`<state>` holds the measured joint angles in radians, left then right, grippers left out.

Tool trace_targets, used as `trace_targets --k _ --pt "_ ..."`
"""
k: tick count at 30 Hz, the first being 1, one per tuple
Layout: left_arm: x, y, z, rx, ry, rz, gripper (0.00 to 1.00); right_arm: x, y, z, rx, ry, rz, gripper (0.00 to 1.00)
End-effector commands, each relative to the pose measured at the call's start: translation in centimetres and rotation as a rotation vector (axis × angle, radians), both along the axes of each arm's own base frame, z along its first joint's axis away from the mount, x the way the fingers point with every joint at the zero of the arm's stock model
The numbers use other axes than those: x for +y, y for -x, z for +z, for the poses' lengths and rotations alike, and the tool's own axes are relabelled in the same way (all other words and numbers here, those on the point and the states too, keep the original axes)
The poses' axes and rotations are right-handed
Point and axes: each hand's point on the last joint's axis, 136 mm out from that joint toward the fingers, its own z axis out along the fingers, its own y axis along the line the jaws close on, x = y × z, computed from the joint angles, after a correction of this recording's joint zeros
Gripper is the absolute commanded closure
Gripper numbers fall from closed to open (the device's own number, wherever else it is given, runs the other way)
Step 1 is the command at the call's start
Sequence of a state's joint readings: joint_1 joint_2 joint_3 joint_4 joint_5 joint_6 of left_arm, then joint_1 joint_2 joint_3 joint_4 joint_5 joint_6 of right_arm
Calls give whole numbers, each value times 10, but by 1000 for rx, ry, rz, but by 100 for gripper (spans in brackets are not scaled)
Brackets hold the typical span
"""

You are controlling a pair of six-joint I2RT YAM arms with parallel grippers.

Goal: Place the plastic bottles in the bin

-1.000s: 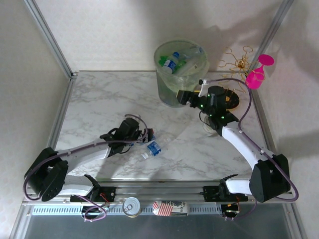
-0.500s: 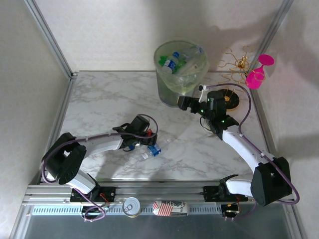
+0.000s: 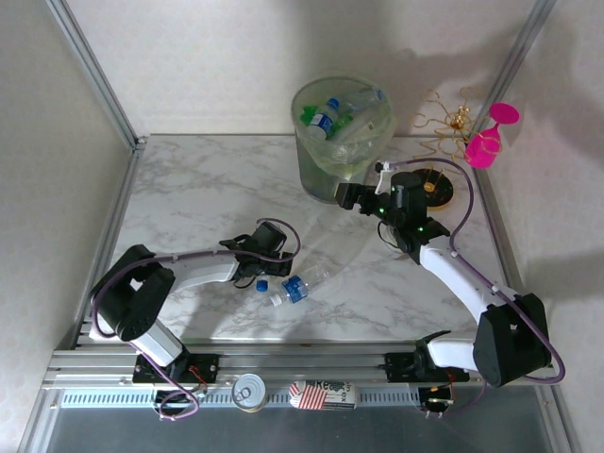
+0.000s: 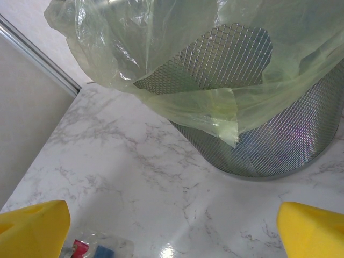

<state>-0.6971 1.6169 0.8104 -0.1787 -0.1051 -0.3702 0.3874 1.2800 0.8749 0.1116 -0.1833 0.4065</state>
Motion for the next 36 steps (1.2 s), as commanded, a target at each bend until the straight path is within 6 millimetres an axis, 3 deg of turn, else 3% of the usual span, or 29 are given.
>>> trace_targets --k 1,9,15,23,28,36 --pt "-1 -9 1 -25 -20 28 7 1 -3 4 -23 13 -2 1" --pt "14 -22 3 -92 -97 102 28 1 -4 3 -22 14 -1 1" --pt "14 -31 24 -162 -52 141 46 1 -3 4 -25 11 -4 1" --pt "11 -37 60 -254 64 194 57 -2 0 5 -37 6 -13 1" --pt "7 -44 107 -365 218 250 62 -4 2 5 -45 3 -20 1" --pt "-1 -57 221 -609 472 243 63 -8 8 0 -48 5 -24 1"
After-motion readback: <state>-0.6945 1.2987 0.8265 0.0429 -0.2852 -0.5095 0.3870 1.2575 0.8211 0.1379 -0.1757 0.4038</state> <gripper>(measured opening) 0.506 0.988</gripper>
